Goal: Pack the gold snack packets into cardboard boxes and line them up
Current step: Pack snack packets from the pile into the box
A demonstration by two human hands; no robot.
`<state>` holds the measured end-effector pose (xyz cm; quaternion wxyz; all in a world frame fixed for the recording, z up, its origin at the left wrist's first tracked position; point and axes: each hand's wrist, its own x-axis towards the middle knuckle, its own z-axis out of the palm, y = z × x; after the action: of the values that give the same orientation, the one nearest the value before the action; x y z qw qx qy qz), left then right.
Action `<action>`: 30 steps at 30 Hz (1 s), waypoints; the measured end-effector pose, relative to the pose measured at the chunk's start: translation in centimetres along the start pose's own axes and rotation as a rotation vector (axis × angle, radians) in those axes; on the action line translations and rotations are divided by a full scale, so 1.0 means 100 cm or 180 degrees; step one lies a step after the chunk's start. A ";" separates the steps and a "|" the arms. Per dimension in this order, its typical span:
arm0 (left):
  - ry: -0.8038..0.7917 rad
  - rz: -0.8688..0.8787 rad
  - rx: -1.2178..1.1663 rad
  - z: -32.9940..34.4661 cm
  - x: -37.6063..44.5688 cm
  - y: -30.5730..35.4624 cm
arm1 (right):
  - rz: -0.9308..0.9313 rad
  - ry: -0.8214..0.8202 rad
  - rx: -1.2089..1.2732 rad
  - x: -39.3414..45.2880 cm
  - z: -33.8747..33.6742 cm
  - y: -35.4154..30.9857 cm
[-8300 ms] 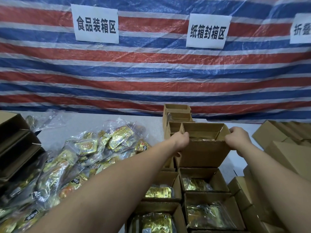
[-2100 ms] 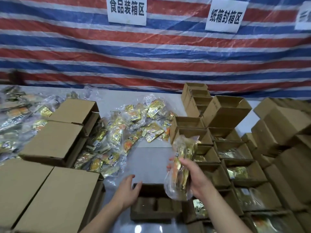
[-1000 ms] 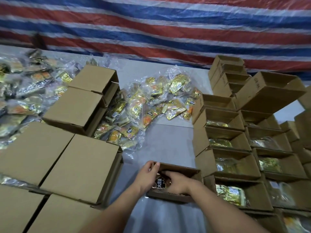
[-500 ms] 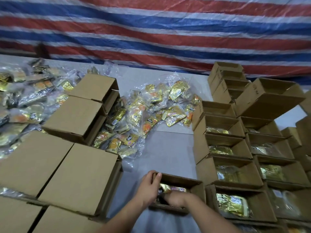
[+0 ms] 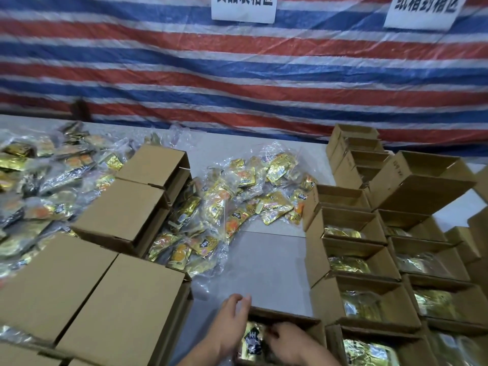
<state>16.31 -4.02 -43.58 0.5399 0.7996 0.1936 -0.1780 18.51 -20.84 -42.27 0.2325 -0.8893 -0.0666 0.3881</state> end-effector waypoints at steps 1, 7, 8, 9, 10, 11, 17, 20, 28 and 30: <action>0.0085 0.0021 -0.0002 -0.006 0.008 0.008 | -0.0055 0.0118 0.0142 -0.002 -0.004 -0.001; 0.0813 0.0421 0.0973 -0.061 0.094 0.071 | -0.0234 0.0995 0.1073 -0.010 -0.061 -0.010; 0.0904 0.0380 0.1193 -0.072 0.109 0.080 | -0.0232 0.1145 0.1327 -0.007 -0.072 -0.011; 0.0976 0.0289 0.1377 -0.083 0.123 0.086 | -0.0204 0.1243 0.1511 -0.004 -0.081 -0.012; 0.1025 0.0162 0.1552 -0.094 0.137 0.090 | -0.0184 0.1312 0.1653 -0.001 -0.090 -0.012; 0.1065 0.0043 0.1707 -0.104 0.150 0.091 | -0.0163 0.1353 0.1793 0.003 -0.096 -0.011; 0.1194 -0.0526 0.2299 -0.141 0.215 0.082 | -0.0055 0.1222 0.2158 0.015 -0.115 -0.009; 0.1085 -0.0706 0.2263 -0.148 0.243 0.068 | -0.0089 0.1248 0.2238 0.017 -0.123 -0.012; 0.1285 -0.0728 0.2494 -0.155 0.249 0.061 | 0.0006 0.1102 0.2505 0.031 -0.118 -0.028; 0.1205 -0.0577 0.2567 -0.156 0.237 0.063 | 0.0008 0.1014 0.2493 0.034 -0.116 -0.035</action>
<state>41.06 11.15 -44.72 0.1226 0.9443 0.2733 -0.1364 29.41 -20.94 -36.03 0.5598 -0.7827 0.1238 0.2421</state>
